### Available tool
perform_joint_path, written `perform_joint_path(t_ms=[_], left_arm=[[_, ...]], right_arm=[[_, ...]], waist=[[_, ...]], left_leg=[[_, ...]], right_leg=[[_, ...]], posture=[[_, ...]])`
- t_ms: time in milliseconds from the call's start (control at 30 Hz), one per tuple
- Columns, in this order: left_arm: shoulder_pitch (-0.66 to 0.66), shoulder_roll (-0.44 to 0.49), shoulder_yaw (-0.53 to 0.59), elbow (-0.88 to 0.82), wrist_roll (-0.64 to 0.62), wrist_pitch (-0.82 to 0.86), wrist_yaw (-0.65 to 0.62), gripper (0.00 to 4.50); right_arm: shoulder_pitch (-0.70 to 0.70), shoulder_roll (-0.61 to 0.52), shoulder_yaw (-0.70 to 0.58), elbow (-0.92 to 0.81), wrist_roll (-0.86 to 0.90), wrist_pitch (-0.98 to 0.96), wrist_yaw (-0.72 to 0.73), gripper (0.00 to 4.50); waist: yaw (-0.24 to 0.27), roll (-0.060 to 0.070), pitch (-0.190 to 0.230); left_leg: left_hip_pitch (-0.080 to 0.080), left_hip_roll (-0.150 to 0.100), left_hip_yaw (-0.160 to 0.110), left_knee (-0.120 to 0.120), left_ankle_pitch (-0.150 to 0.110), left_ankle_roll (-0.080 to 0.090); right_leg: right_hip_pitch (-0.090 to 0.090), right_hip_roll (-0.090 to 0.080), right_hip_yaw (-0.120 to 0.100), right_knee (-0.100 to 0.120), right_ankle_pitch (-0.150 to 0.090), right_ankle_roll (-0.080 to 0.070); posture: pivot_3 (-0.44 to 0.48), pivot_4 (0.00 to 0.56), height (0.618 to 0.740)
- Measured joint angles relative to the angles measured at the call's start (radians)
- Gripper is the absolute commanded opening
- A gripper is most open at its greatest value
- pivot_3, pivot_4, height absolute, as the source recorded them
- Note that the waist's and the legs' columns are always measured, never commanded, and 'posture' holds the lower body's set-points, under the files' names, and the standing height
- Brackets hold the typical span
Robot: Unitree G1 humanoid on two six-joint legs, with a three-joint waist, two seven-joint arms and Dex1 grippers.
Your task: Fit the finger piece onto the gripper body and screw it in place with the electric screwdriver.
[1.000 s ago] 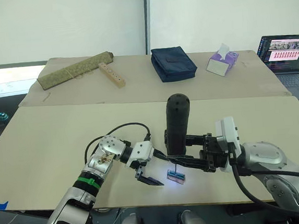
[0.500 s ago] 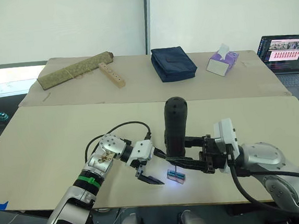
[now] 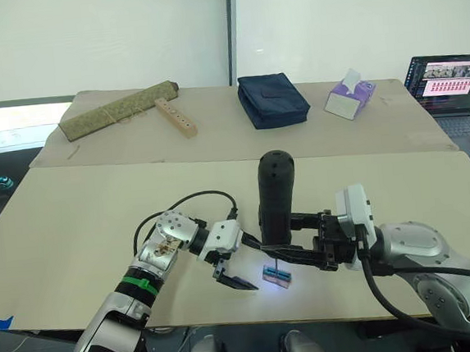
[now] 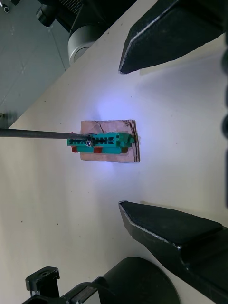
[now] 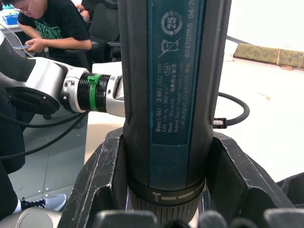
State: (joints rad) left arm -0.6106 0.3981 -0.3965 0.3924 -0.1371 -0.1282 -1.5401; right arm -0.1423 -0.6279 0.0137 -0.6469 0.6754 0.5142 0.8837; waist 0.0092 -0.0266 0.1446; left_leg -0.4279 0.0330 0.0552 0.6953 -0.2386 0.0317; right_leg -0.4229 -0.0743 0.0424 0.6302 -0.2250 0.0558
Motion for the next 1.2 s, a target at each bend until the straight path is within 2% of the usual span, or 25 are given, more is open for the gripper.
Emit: perform_joint_path(t_ms=[767,1000,1200], left_arm=[[-0.012,-0.009,0.000,0.014,0.000,-0.004,0.001,4.50],[-0.012,-0.009,0.000,0.014,0.000,-0.004,-0.001,4.50],[-0.012,-0.009,0.000,0.014,0.000,-0.004,-0.003,4.50]], right_arm=[[0.011,-0.013,0.005,0.000,0.049,0.045,-0.040,1.91],[-0.011,-0.011,-0.019,-0.006,0.134,0.068,-0.067,1.91],[-0.027,-0.012,-0.020,-0.008,0.112,0.067,-0.081,1.91]], waist=[[0.000,0.000,0.000],[0.000,0.000,0.000],[0.000,0.000,0.000]], left_leg=[[0.000,0.000,0.000,0.000,0.000,0.000],[0.000,0.000,-0.001,0.000,0.000,0.000],[0.000,0.000,0.000,0.000,0.000,0.000]], right_leg=[[0.000,0.000,0.000,0.000,0.000,0.000],[0.000,0.000,0.000,0.000,0.000,0.000],[0.000,0.000,0.000,0.000,0.000,0.000]], posture=[[0.000,0.150,0.738],[0.000,0.150,0.738],[0.000,0.150,0.738]])
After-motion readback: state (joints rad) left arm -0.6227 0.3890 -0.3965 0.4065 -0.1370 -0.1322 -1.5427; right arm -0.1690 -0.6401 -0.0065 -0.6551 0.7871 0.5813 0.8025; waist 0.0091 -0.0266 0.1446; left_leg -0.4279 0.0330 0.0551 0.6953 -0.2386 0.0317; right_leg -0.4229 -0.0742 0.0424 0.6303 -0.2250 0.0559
